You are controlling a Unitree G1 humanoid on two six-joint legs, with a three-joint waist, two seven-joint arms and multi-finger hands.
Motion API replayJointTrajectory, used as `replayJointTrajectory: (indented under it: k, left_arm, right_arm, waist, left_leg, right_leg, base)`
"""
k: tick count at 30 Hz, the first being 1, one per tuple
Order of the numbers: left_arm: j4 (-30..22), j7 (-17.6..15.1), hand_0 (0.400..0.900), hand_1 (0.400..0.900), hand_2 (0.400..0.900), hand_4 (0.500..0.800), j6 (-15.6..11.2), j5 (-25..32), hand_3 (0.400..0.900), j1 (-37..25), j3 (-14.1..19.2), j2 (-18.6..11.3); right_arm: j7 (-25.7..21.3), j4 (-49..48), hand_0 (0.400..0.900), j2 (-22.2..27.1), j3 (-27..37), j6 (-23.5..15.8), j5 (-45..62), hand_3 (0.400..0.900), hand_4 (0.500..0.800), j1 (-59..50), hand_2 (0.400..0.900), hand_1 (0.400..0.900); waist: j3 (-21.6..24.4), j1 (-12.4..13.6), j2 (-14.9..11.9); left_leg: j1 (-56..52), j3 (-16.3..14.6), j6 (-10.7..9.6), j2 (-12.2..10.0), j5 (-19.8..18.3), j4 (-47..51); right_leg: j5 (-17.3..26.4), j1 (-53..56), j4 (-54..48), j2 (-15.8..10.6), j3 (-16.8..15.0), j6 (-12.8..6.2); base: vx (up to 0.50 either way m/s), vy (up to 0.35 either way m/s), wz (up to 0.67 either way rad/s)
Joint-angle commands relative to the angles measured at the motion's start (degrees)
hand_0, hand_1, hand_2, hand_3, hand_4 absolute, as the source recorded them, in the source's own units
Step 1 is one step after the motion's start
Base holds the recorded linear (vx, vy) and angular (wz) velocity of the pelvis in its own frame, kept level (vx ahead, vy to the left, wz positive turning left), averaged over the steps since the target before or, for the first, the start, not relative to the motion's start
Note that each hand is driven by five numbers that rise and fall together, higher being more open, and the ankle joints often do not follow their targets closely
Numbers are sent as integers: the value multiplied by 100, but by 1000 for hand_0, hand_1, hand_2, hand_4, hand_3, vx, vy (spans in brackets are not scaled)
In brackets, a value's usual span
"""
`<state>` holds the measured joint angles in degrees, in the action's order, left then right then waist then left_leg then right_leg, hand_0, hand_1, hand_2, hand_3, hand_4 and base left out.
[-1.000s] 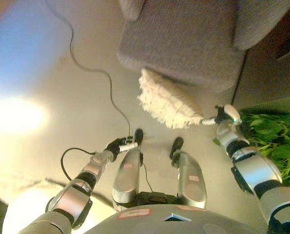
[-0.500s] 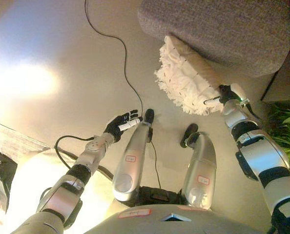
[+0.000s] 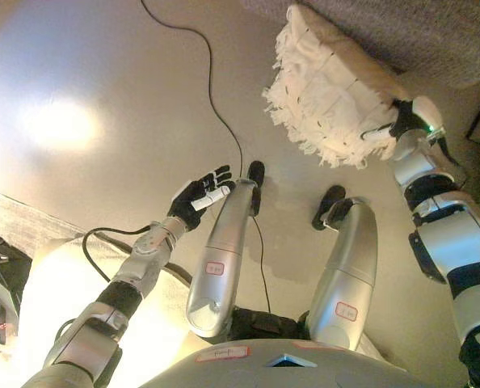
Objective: Pick up the pillow and put it on the sofa.
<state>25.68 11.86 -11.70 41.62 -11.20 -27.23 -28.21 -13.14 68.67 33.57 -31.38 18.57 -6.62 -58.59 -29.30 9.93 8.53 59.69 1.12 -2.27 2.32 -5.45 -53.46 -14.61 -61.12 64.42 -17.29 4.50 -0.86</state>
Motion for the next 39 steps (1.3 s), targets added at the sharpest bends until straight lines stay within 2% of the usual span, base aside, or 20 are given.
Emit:
replayJointTrajectory:
  k: [1, 8, 12, 13, 14, 16, 18, 22, 28, 32, 35, 39]
  left_arm:
    - [-773, 115, 900, 900, 900, 800, -506, 413, 900, 309, 132, -152]
    - [-1323, 259, 900, 900, 900, 800, -636, 566, 900, 455, 221, -270]
    - [-1552, 244, 900, 900, 900, 800, -612, 604, 900, 475, 237, -351]
    - [-1594, 238, 900, 900, 900, 800, -575, 624, 900, 489, 256, -364]
    - [-1598, 244, 900, 900, 900, 800, -556, 625, 900, 491, 262, -374]
    - [-1662, 237, 900, 900, 900, 800, -503, 630, 900, 514, 290, -414]
    - [-1713, 268, 900, 900, 900, 800, -508, 640, 900, 594, 328, -461]
    - [-1790, 305, 900, 900, 900, 800, -573, 643, 900, 799, 369, -519]
    - [-1940, 336, 900, 900, 900, 800, -559, 699, 900, 1072, 464, -598]
    - [-1889, 387, 900, 900, 900, 800, -563, 689, 900, 1211, 535, -613]
    - [-1825, 383, 900, 900, 900, 800, -559, 650, 900, 1197, 479, -579]
    - [-1467, 276, 900, 900, 900, 800, -509, 750, 900, 1158, 422, -409]
  right_arm:
    - [358, -129, 900, 356, -442, 81, -270, 900, 800, -694, 900, 900]
    - [700, -33, 900, 343, -747, 259, -303, 900, 800, -1101, 900, 900]
    - [1190, 61, 900, 300, -909, 172, -410, 900, 800, -1335, 900, 900]
    - [1324, 48, 845, 323, -984, 121, -376, 845, 767, -1369, 845, 845]
    - [1440, 58, 400, 339, -1042, 37, -229, 400, 500, -1407, 400, 400]
    - [1462, 37, 400, 384, -1060, 19, -172, 400, 500, -1387, 400, 400]
    - [1294, 13, 400, 471, -1050, -166, -47, 400, 500, -1349, 400, 400]
    - [1001, -27, 400, 601, -952, -267, -18, 400, 500, -1313, 400, 400]
    - [895, -58, 400, 746, -806, -182, 24, 400, 500, -1158, 400, 400]
    - [890, -6, 400, 771, -648, -288, 37, 400, 500, -982, 400, 400]
    - [828, 34, 400, 728, -577, -430, 30, 400, 500, -902, 400, 400]
    - [752, -22, 400, 716, -488, -727, -7, 400, 500, -793, 400, 400]
  waist:
    - [-49, 134, 472]
    - [-49, 281, 551]
    - [-49, 350, 577]
    - [-49, 367, 577]
    - [-49, 379, 568]
    - [-49, 395, 550]
    - [-49, 415, 537]
    - [-49, 429, 533]
    - [-49, 435, 538]
    - [-49, 428, 499]
    - [-49, 391, 447]
    - [-49, 354, 322]
  left_leg:
    - [19, -180, 531, 70, -1614, -1350]
    - [551, -107, 550, 168, -1761, -1947]
    - [742, -79, 525, 205, -1863, -2241]
    - [771, -72, 523, 210, -1880, -2297]
    - [794, -63, 518, 209, -1893, -2341]
    - [814, -57, 505, 200, -1913, -2397]
    - [827, -51, 506, 193, -1904, -2429]
    - [796, -55, 477, 164, -1850, -2432]
    - [740, -41, 454, 134, -1790, -2459]
    - [555, -44, 435, 98, -1801, -2431]
    - [268, -48, 378, 51, -1757, -2195]
    - [-566, -74, 283, -3, -1497, -1152]
  right_leg:
    - [-636, 24, 552, -5, -62, 152]
    - [-810, -413, 1022, 2, -146, 229]
    - [-899, -573, 1279, -35, -206, 240]
    - [-922, -597, 1346, -36, -219, 244]
    - [-932, -614, 1384, -36, -229, 248]
    - [-942, -613, 1422, -41, -227, 244]
    - [-926, -603, 1442, -42, -202, 237]
    - [-874, -536, 1438, -68, -146, 218]
    - [-831, -454, 1466, -95, -104, 211]
    - [-800, -253, 1388, -104, -41, 190]
    - [-704, 36, 1085, -41, 7, 131]
    - [-381, 783, 79, -29, 184, -14]
  base:
    - [-61, 57, 8]
    - [-26, 8, 4]
    - [-7, -6, 2]
    - [0, 0, 0]
    - [0, 0, 0]
    - [0, 0, 0]
    - [3, -13, -2]
    - [17, -10, 0]
    - [23, -18, 3]
    - [43, -23, 0]
    - [14, -11, 0]
    - [9, -5, -7]
